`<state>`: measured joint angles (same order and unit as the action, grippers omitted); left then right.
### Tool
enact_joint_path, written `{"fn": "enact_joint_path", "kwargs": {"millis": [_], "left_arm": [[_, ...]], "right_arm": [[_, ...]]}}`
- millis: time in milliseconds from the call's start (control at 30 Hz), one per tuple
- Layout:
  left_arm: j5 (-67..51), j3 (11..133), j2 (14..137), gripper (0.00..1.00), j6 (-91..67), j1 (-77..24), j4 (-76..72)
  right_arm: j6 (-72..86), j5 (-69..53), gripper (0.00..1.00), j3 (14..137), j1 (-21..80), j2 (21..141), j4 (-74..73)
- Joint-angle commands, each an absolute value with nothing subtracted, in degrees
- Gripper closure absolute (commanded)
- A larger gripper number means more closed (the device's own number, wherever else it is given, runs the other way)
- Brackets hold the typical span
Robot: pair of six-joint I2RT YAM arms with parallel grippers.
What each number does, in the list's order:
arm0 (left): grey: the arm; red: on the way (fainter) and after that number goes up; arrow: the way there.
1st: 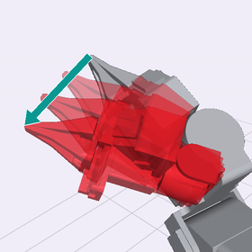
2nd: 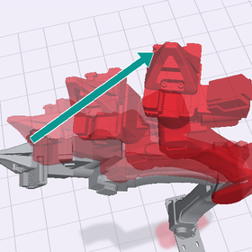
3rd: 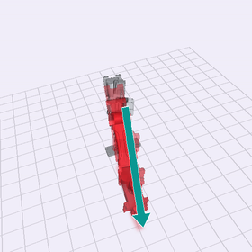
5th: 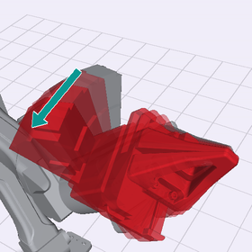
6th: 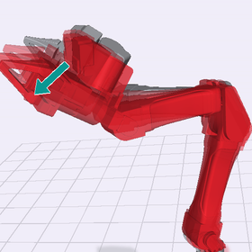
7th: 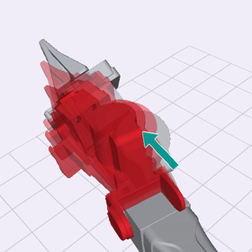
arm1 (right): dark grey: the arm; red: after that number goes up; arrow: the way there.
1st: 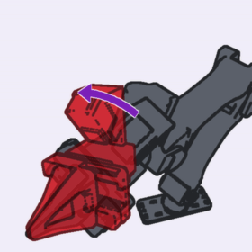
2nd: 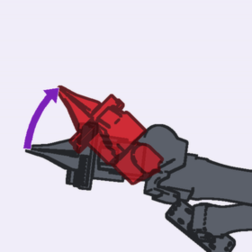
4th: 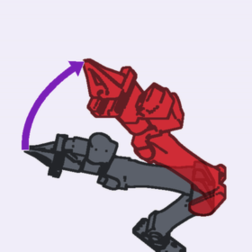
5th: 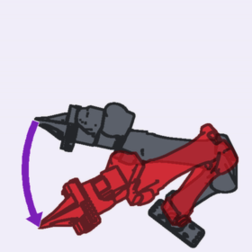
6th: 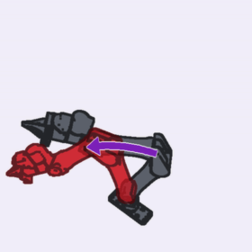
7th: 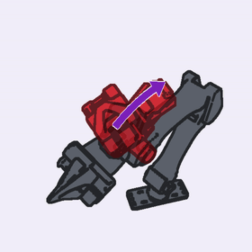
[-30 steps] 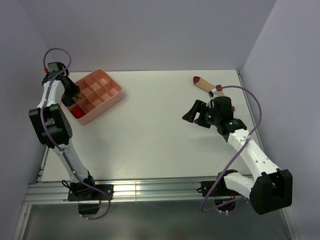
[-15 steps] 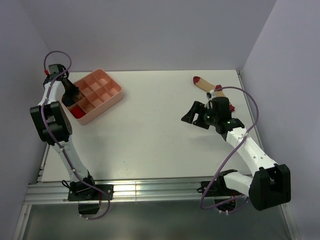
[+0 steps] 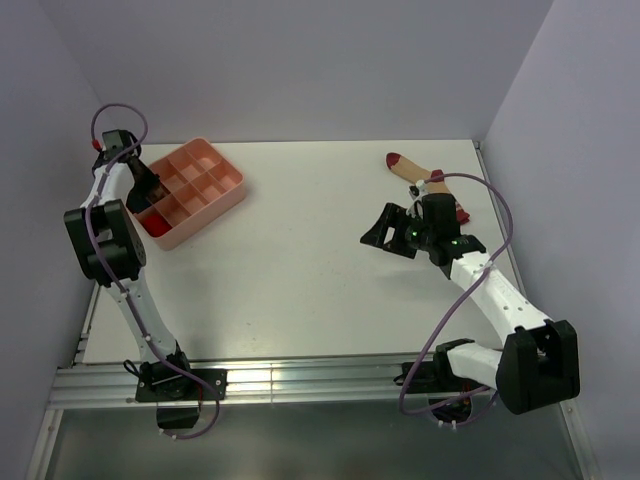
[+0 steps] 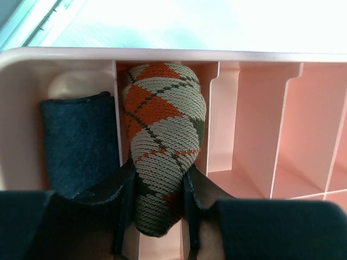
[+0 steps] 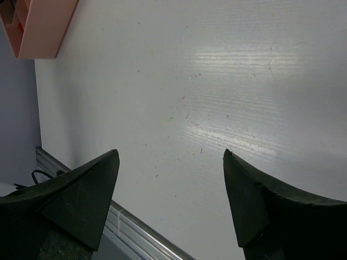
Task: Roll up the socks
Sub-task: Place the sock in the storage box.
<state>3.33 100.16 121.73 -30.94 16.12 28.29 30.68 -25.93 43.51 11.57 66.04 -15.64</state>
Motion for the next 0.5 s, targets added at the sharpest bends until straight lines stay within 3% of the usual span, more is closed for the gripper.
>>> {"fn": "enact_joint_path", "kwargs": {"millis": [0, 100, 333, 467], "left_arm": [[3.7, 105.7, 124.4, 0.81, -31.0, 15.6, 31.5], [4.6, 104.4, 124.4, 0.76, -30.8, 15.1, 31.9], [5.4, 102.3, 122.4, 0.49, -31.3, 14.9, 30.1], [7.1, 103.4, 121.5, 0.41, -31.0, 14.7, 30.1]], "right_arm": [[29.7, -27.4, 0.16, 43.3, 11.3, 66.1, -13.0], [29.2, -27.7, 0.16, 43.3, 11.3, 65.7, -13.1], [28.7, -28.5, 0.17, 42.7, 11.3, 65.0, -12.6], [28.7, -28.5, 0.17, 42.5, 11.3, 64.5, -12.6]]}}
